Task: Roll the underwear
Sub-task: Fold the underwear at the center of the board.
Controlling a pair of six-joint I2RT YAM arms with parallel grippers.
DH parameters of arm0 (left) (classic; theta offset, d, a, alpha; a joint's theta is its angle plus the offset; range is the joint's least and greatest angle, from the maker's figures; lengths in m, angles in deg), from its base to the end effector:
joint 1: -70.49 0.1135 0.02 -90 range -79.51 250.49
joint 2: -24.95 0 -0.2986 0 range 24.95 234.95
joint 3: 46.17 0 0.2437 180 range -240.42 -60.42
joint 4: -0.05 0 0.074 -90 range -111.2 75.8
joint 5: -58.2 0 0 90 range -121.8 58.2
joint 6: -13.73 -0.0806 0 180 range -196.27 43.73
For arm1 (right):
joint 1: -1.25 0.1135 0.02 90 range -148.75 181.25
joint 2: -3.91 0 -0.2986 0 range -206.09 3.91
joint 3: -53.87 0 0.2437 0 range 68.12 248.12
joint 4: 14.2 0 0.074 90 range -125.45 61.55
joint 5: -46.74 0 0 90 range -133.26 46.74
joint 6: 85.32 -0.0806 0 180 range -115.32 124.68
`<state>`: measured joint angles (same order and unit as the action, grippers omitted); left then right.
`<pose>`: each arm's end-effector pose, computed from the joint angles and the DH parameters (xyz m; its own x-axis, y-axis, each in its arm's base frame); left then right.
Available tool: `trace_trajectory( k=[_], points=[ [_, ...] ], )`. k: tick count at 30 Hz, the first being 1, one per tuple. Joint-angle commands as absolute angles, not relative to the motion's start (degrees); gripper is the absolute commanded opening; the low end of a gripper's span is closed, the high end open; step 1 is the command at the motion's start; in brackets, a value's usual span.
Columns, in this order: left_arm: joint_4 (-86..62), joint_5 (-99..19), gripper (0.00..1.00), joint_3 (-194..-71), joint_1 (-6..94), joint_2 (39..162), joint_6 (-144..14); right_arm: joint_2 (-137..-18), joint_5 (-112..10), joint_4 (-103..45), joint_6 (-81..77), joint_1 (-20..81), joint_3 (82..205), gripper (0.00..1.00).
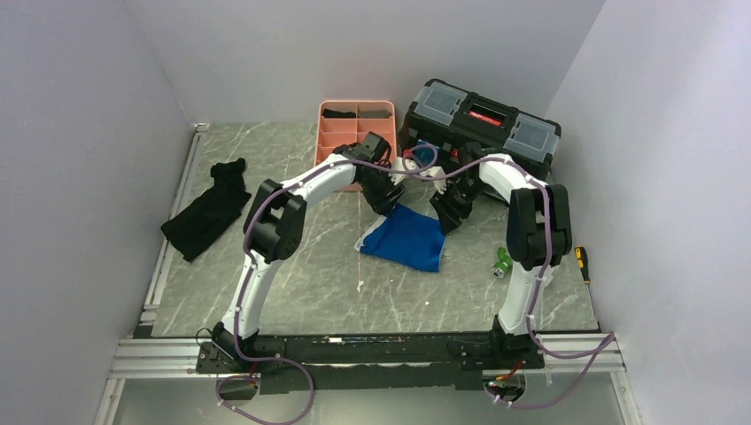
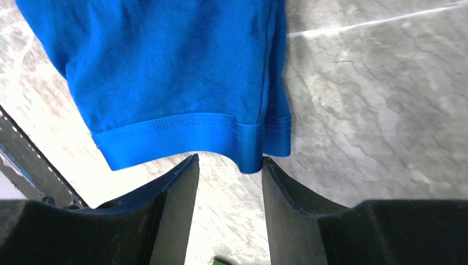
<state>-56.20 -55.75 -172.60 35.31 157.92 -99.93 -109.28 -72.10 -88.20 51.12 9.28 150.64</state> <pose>0.4169 -0.3339 0.1729 -0.3936 0.7262 -0.5637 0.9130 0.3806 -0.1472 0.3612 0.0902 0.1745 -0.5962 -0.7252 -0.3445 -0.7994 0.4968 0.3377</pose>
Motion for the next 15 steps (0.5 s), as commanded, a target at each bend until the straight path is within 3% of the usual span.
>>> trace_trajectory(
  k=[1, 8, 15],
  points=[
    [-53.45, -54.52, 0.61, -172.65, 34.66, 151.76, -99.33, -103.65, -72.69, -84.72, 46.97, 8.42, 149.97, 0.49],
    [-51.39, -53.72, 0.68, -169.34, 34.72, 147.09, -97.10, -100.25, -75.69, -84.50, 45.19, 7.71, 149.47, 0.48],
    [-44.50, -55.06, 0.79, -155.37, 36.99, 137.61, -90.34, -101.20, -83.97, -84.07, 45.51, 7.75, 148.31, 0.45]
  ],
)
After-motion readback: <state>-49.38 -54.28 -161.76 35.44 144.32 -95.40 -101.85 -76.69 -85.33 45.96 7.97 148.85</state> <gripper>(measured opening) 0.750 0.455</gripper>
